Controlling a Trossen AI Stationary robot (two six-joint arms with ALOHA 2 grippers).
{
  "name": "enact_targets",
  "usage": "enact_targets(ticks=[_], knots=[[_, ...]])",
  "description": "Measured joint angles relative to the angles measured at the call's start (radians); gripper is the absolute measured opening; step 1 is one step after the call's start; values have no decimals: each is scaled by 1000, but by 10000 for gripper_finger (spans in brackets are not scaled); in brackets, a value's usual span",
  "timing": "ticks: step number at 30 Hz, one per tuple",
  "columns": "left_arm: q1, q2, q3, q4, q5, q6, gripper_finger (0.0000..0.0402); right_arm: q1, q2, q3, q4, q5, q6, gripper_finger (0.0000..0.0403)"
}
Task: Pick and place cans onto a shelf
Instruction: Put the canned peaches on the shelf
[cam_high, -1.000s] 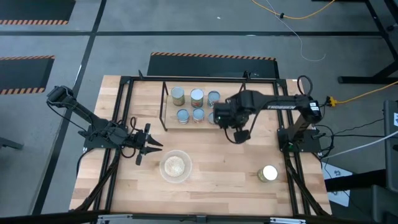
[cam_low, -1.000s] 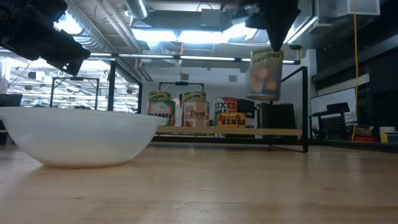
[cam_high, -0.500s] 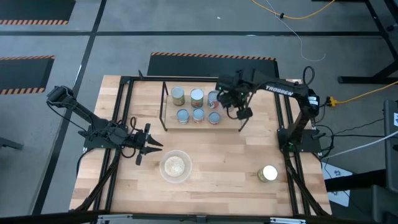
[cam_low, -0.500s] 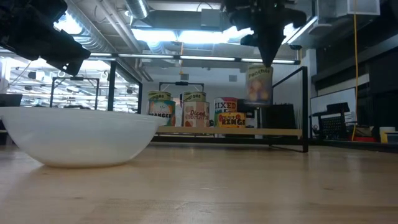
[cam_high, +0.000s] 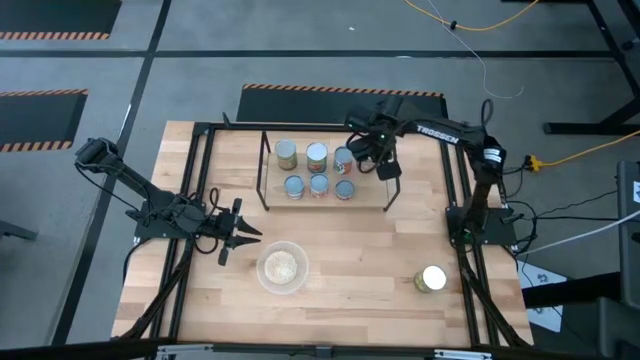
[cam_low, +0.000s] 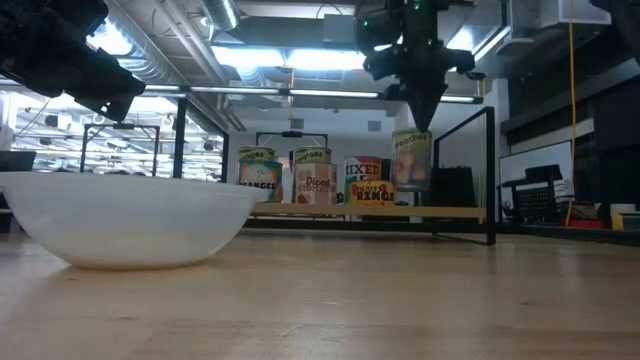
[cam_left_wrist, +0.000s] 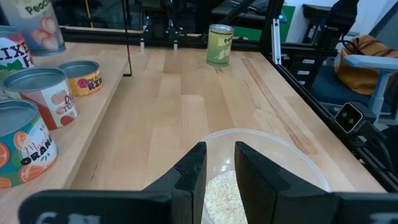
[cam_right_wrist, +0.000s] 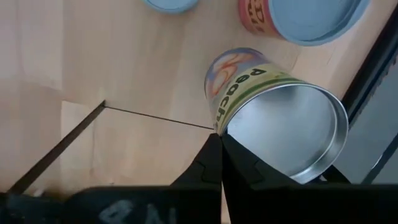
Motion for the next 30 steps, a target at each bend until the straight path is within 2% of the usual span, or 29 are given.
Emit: enact_targets(ticks=[12,30], knots=[[0,0,0,-1,0,0,76,-35,79,0,9,0,0,0],[0,0,0,-1,0,0,76,-35,81,-1,8,0,2,22]])
